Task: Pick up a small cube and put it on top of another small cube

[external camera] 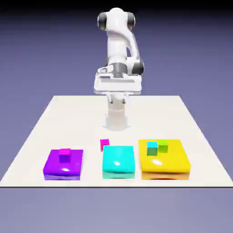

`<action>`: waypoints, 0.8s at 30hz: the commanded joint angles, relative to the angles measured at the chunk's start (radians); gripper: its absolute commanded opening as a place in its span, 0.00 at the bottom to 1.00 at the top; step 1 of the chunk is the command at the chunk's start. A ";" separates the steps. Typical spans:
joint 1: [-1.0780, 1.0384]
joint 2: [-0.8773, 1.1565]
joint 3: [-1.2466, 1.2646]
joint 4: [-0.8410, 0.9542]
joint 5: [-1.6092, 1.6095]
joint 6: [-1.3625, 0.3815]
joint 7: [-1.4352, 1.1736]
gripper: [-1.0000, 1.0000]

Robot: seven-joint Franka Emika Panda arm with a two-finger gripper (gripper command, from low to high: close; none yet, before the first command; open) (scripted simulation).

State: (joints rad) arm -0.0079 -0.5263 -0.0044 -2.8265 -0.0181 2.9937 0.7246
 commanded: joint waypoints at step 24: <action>-0.133 0.663 -0.122 -0.130 -0.268 -0.127 -0.067 0.00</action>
State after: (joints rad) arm -0.1413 0.1367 -0.1264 -2.9564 -0.2864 2.8662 0.6577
